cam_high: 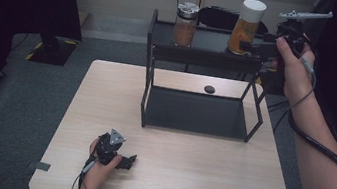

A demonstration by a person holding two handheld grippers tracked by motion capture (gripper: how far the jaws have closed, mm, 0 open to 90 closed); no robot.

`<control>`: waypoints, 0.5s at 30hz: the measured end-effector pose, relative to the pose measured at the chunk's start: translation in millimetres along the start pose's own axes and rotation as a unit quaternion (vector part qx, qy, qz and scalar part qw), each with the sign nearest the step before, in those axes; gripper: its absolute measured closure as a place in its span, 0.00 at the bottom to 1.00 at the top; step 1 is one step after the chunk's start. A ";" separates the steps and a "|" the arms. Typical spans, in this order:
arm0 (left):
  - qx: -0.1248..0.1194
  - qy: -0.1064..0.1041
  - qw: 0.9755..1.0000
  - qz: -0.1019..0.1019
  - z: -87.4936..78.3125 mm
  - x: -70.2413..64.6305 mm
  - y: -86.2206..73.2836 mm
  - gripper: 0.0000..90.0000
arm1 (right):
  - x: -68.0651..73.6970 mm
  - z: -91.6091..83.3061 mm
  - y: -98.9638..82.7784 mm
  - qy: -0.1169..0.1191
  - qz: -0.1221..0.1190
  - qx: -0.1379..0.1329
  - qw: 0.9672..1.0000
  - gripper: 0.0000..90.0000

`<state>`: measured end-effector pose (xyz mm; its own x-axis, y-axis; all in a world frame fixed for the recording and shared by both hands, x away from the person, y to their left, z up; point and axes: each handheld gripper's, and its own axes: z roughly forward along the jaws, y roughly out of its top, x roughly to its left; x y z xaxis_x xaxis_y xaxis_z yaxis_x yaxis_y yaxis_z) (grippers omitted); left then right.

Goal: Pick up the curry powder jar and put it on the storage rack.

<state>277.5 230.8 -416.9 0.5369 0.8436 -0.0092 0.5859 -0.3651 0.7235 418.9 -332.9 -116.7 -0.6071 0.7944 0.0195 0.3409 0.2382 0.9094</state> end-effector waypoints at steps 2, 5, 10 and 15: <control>0.000 0.000 1.000 0.000 0.0 0.0 0.0 0.00 | 0.9 -0.5 -1.9 0.001 -0.003 0.001 1.000 0.00; 0.000 0.000 1.000 0.000 0.0 -0.1 -0.1 0.00 | 3.0 -2.9 -8.2 0.008 -0.009 0.001 1.000 0.00; -0.001 0.000 1.000 0.000 0.1 -0.2 -0.3 0.00 | 6.4 -6.9 -23.7 0.029 -0.020 -0.002 0.999 0.00; -0.001 0.000 1.000 0.000 0.1 -0.1 -0.2 0.00 | 7.2 -6.8 -40.5 0.038 -0.029 -0.001 0.999 0.00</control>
<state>277.3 230.7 -417.1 0.5365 0.8439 -0.0088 0.5852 -0.3645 0.7243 395.9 -340.6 -150.6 -0.6784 0.7347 -0.0013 0.3030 0.2813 0.9105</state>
